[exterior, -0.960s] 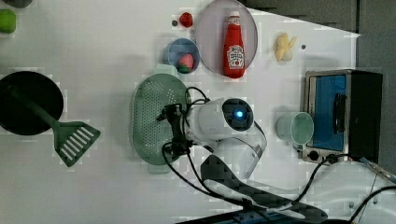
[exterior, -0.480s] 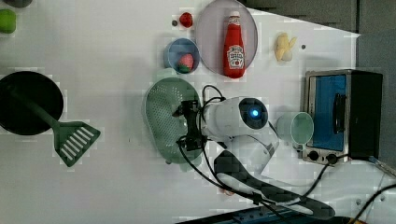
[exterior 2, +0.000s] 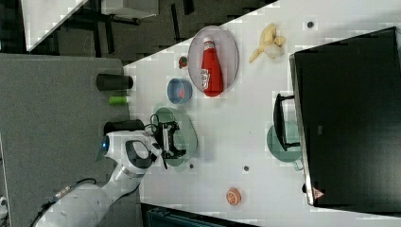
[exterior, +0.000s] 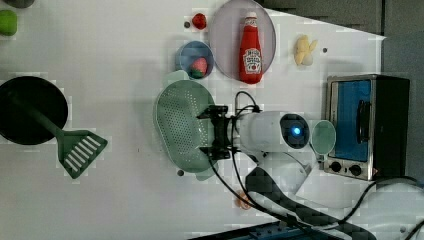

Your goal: Drag strainer left to right.

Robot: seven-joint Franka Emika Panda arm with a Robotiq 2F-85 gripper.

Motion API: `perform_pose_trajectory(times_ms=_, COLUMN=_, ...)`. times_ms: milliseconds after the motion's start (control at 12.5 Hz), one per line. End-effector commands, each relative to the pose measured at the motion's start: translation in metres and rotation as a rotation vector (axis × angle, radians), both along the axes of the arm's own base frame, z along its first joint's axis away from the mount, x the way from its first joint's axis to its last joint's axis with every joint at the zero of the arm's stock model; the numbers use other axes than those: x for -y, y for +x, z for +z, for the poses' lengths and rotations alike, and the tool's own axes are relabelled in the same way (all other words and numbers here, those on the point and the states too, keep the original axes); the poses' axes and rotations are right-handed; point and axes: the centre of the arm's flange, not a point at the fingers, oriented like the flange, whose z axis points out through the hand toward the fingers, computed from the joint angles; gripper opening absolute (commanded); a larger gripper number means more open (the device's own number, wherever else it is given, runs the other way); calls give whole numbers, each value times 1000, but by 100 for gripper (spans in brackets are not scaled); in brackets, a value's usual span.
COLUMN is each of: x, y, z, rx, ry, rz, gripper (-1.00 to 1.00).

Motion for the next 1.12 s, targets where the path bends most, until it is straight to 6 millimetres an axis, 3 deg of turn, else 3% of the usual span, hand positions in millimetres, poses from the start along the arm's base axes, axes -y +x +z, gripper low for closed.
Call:
perform_pose_trajectory(times_ms=80, x=51, y=5, z=1, rx=-13, ry=-26, rz=-34, gripper=100)
perform_pose_trajectory(times_ms=1120, x=221, y=21, z=-9, rx=12, ry=-90, rz=6, gripper=100)
